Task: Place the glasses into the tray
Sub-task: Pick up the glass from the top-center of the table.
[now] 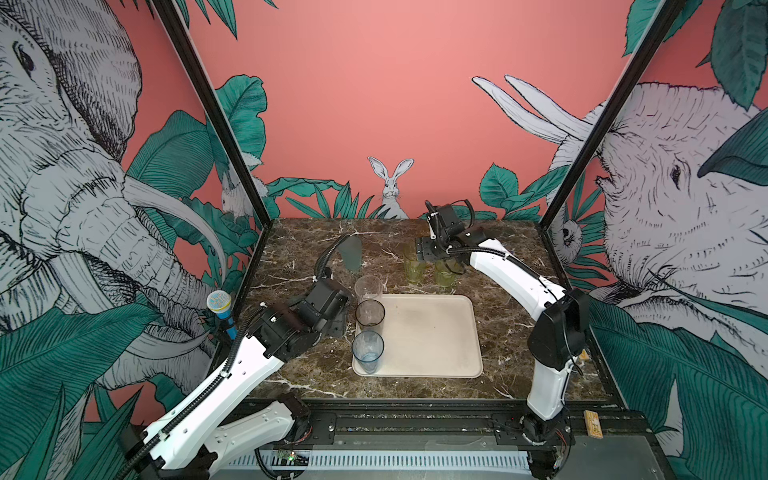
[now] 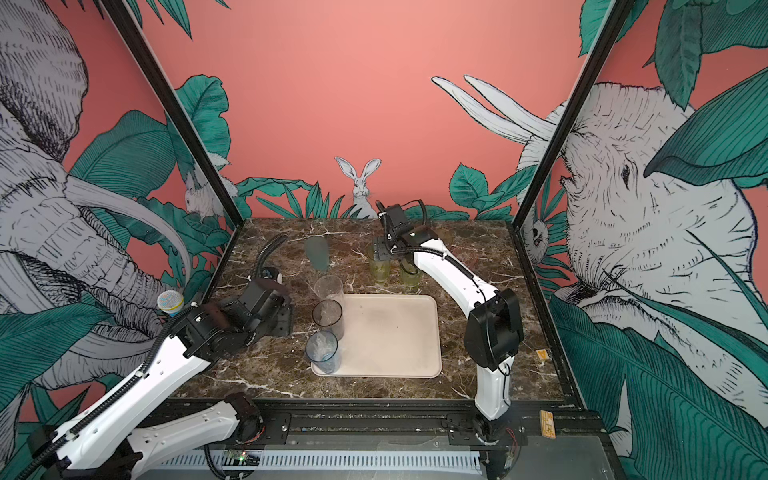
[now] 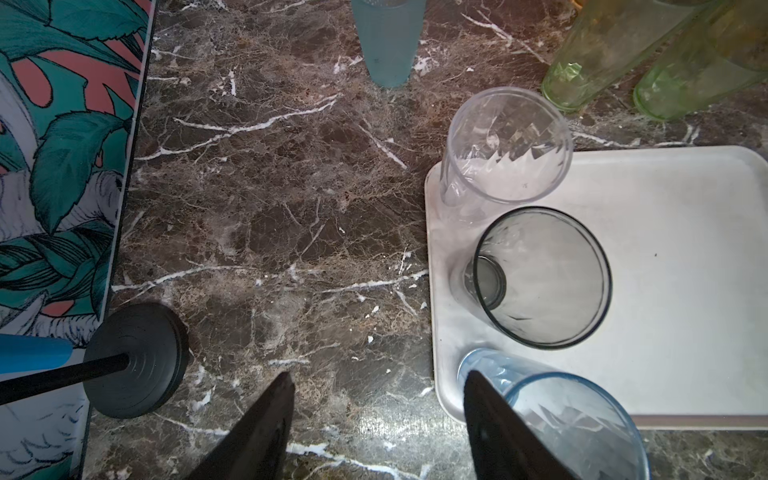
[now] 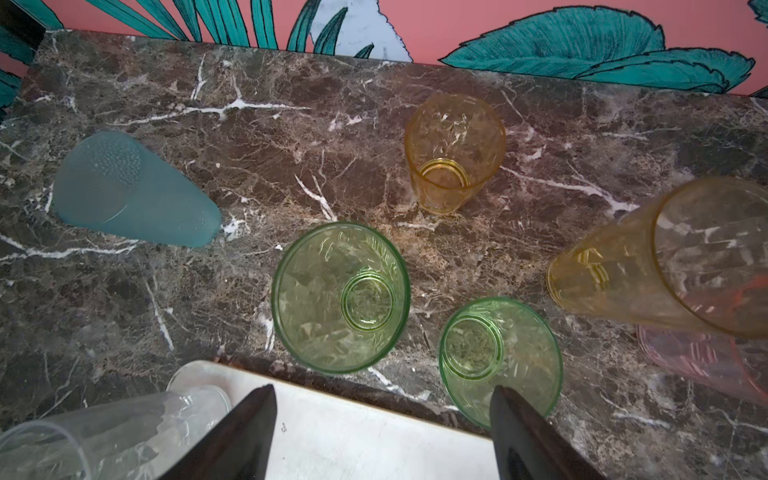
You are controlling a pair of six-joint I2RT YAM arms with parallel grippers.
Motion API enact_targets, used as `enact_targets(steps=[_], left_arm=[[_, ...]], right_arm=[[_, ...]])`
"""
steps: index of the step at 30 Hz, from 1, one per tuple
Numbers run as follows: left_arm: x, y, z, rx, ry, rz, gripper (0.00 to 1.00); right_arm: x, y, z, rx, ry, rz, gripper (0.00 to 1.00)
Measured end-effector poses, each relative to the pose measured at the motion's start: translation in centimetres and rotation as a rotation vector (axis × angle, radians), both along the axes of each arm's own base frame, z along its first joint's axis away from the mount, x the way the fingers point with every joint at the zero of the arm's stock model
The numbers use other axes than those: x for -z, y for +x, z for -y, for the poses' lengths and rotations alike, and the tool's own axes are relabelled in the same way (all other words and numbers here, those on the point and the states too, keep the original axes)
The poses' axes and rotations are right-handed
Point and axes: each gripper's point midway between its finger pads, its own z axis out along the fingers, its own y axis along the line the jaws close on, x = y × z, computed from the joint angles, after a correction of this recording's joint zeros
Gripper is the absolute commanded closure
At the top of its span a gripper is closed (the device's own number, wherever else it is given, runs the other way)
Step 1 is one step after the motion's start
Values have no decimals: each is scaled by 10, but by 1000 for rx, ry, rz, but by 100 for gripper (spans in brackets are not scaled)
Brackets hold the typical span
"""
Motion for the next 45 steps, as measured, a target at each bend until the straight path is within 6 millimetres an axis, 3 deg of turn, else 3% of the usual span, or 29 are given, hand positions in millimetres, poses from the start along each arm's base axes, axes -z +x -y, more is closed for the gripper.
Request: enact_targets(steps=[15, 23, 32, 45], left_arm=[[-8, -8, -13, -13, -3, 34, 33], [-9, -12, -17, -17, 4, 35, 33], [-6, -15, -21, -18, 7, 32, 33], [3, -18, -22, -18, 11, 14, 33]], right_arm=[[28, 25, -6, 29, -71, -33, 27], [32, 34, -6, 41, -76, -34, 38], [52, 40, -8, 38, -89, -73, 50], [57, 44, -9, 29, -85, -87, 55]])
